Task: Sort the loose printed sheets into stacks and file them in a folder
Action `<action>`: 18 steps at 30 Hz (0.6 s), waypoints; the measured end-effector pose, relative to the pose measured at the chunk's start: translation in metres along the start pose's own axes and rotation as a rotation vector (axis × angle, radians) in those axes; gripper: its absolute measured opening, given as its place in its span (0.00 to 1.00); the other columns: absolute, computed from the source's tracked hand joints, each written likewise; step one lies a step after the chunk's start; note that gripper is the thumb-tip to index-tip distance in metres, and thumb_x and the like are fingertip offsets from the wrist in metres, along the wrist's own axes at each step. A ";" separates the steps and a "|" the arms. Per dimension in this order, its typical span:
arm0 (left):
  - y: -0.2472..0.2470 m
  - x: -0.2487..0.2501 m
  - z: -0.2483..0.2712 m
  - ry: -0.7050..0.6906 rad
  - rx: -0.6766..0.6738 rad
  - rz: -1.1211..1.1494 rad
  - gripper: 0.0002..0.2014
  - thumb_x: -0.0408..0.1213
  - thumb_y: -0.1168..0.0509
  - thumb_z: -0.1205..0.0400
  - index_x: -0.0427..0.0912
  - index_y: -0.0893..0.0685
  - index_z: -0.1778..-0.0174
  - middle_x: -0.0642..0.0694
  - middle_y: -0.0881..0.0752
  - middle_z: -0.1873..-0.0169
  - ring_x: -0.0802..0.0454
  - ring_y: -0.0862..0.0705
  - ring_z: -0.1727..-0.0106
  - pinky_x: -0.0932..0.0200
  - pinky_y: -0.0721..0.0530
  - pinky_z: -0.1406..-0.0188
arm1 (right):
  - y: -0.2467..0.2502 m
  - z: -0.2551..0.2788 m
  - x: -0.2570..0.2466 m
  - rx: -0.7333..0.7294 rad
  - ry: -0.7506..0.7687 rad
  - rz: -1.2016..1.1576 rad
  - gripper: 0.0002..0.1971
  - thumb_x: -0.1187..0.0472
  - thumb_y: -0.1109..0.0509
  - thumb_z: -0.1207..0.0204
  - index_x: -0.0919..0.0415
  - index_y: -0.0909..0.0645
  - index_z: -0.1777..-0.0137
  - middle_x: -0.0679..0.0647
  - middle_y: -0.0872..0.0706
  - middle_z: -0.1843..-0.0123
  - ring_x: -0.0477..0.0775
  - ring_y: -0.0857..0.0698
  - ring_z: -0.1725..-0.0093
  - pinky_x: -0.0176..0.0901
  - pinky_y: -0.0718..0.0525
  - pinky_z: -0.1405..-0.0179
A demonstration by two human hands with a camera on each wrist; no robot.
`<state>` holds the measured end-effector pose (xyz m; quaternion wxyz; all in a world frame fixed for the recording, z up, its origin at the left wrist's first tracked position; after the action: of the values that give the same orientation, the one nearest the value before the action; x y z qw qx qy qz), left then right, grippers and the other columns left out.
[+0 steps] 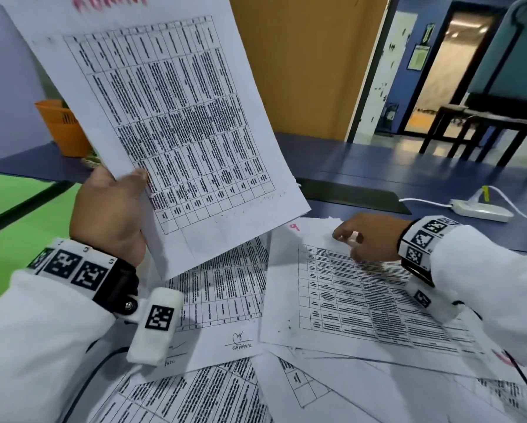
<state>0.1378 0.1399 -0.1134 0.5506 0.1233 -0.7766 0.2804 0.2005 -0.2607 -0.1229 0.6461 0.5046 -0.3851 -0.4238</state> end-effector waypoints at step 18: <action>0.004 0.004 0.005 0.004 0.071 -0.042 0.03 0.46 0.30 0.21 0.53 0.15 0.60 0.59 0.17 0.71 0.55 0.19 0.63 0.52 0.25 0.54 | -0.001 -0.001 0.008 0.104 -0.017 -0.166 0.22 0.50 0.16 0.36 0.48 0.30 0.59 0.44 0.23 0.61 0.48 0.24 0.63 0.41 0.28 0.65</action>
<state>0.1307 0.1413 -0.1123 0.5532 0.1586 -0.7623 0.2961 0.2039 -0.2677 -0.1240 0.5786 0.5641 -0.3688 -0.4594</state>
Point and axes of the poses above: each hand's wrist, its own z-axis away from the middle knuckle, its own y-axis out of the back of the hand, x = y × z, the point moved 7 cm from there along -z, towards the middle knuckle
